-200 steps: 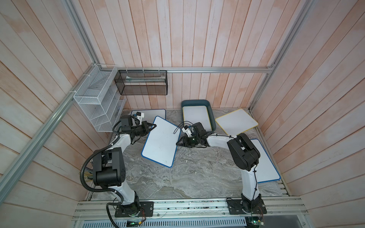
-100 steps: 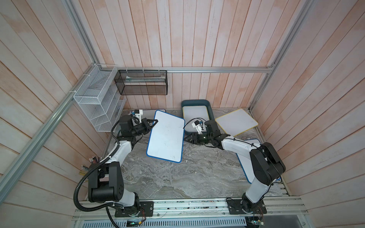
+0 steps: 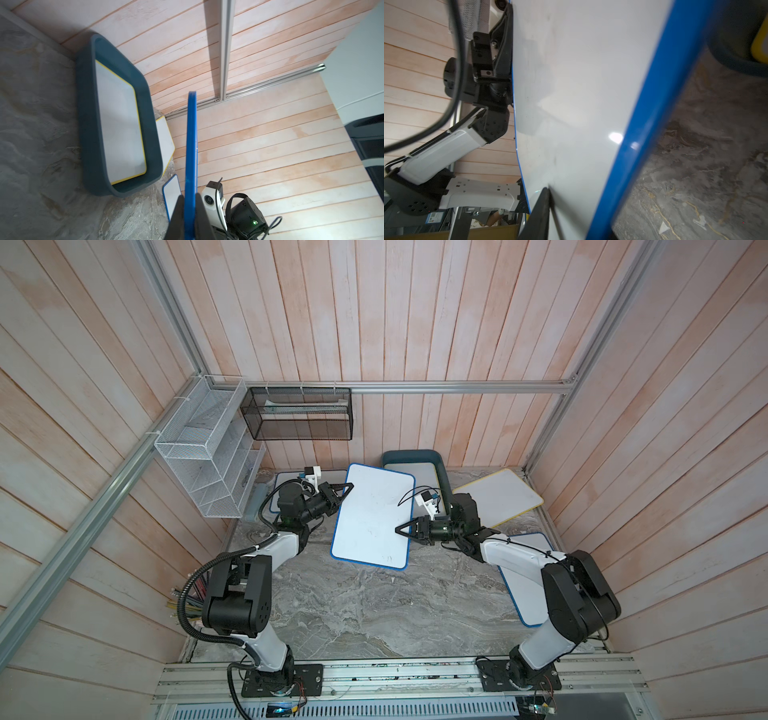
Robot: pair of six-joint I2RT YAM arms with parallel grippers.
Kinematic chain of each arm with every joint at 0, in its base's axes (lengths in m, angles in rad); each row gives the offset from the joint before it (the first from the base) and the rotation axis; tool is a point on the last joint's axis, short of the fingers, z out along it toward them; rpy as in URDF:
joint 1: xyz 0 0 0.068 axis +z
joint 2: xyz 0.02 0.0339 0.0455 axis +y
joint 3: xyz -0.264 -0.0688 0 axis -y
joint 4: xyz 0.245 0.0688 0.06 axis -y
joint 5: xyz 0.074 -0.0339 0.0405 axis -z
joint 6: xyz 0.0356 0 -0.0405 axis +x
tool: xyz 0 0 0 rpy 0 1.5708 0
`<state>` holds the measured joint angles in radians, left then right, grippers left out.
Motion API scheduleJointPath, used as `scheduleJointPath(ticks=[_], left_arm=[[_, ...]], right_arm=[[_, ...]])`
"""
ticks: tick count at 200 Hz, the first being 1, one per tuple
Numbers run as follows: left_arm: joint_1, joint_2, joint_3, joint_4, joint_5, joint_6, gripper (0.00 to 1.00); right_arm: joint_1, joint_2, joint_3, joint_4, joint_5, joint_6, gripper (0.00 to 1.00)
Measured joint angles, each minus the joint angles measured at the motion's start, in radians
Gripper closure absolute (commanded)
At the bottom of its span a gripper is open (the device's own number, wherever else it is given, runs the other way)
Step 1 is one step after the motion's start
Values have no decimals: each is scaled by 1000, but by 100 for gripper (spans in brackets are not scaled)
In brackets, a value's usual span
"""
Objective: Put the whiteboard into the storage box
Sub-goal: Pick up the whiteboard at the center of the board.
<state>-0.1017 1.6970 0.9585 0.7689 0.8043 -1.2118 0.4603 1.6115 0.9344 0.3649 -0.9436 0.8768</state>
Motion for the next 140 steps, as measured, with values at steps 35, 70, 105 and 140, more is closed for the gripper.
scheduleJointPath(ticks=[35, 70, 105, 140], left_arm=[[-19, 19, 6, 111, -2, -62, 95], [-27, 43, 7, 100, -15, -69, 73], [-11, 51, 7, 41, -19, -79, 54], [47, 43, -32, 31, -20, -80, 51]], right_arm=[[-40, -55, -35, 150, -99, 133, 100], [-53, -38, -63, 233, -109, 166, 100], [-102, 2, -79, 299, -101, 209, 100], [-169, 27, -77, 372, -99, 286, 100]])
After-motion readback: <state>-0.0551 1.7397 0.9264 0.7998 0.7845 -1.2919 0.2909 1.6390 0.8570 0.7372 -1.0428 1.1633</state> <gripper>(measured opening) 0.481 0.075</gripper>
